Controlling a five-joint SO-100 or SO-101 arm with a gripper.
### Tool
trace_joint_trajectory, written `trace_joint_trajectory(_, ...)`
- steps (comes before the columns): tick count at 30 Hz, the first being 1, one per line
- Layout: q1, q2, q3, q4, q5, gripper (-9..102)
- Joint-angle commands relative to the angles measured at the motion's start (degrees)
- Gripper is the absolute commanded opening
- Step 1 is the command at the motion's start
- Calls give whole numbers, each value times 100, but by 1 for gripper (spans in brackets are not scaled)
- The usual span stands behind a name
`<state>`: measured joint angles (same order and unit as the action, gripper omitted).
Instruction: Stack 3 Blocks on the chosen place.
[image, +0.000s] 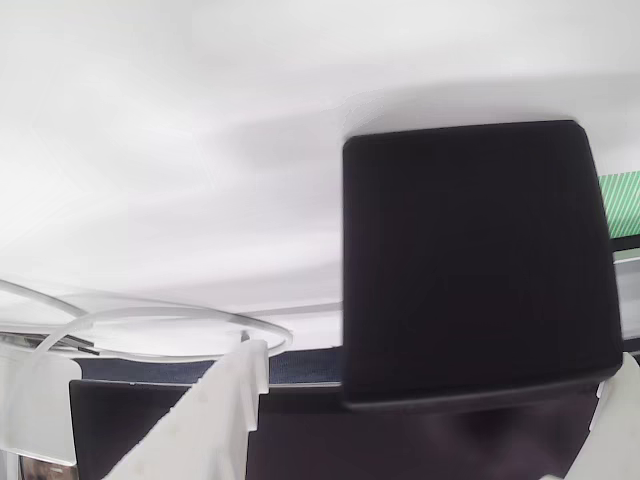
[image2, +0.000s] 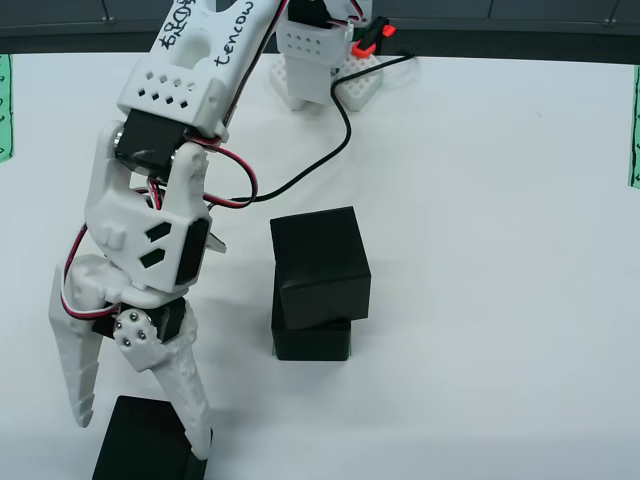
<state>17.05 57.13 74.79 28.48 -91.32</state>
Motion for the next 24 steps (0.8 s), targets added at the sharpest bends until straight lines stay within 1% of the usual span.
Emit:
trace_joint_trajectory(1, -9, 53, -281, -132, 35, 40)
trace_joint_trajectory(6, -53, 18, -281, -149, 44, 37)
trace_joint_trajectory(11, -53, 9, -255, -185, 44, 21)
trace_joint_trajectory(14, -53, 26, -211, -185, 53, 16)
trace_joint_trajectory(20, -62, 290, 9, -185, 132, 16)
trace_joint_trajectory(24, -79, 853, 360, -132, 325, 15)
